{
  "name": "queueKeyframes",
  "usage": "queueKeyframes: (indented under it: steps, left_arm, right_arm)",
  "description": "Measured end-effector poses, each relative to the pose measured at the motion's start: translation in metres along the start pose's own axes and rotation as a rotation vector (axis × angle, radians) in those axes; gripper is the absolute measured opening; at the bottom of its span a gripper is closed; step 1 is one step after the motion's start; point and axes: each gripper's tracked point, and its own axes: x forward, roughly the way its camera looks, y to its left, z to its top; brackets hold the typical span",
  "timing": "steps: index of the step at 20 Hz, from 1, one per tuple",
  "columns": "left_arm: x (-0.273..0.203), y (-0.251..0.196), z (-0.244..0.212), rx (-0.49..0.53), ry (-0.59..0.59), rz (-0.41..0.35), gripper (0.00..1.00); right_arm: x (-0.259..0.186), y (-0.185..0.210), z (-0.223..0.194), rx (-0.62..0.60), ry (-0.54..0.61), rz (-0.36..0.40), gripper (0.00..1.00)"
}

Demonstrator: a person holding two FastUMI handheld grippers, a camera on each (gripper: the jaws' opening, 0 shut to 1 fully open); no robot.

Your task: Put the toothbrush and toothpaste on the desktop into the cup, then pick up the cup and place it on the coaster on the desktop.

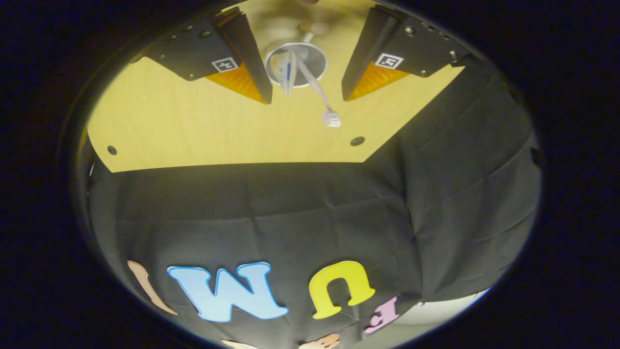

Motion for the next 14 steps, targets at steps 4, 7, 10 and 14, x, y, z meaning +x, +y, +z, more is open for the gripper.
queueKeyframes:
  steps: [4,7,10,14]
  left_arm:
    - [-0.002,-0.007,-0.001,0.010,0.008,-0.011,0.92]
    - [-0.001,-0.016,-0.002,0.022,0.017,-0.024,0.93]
    - [0.001,-0.028,-0.003,0.029,0.027,-0.047,0.93]
    - [0.010,-0.042,-0.009,0.052,0.064,-0.068,0.93]
  right_arm:
    - [-0.014,-0.002,0.013,0.003,-0.033,-0.012,0.89]
    - [-0.030,-0.008,0.026,0.013,-0.064,-0.025,0.88]
    - [-0.048,-0.019,0.041,0.006,-0.106,-0.051,0.88]
    - [-0.076,-0.039,0.053,-0.006,-0.135,-0.111,0.88]
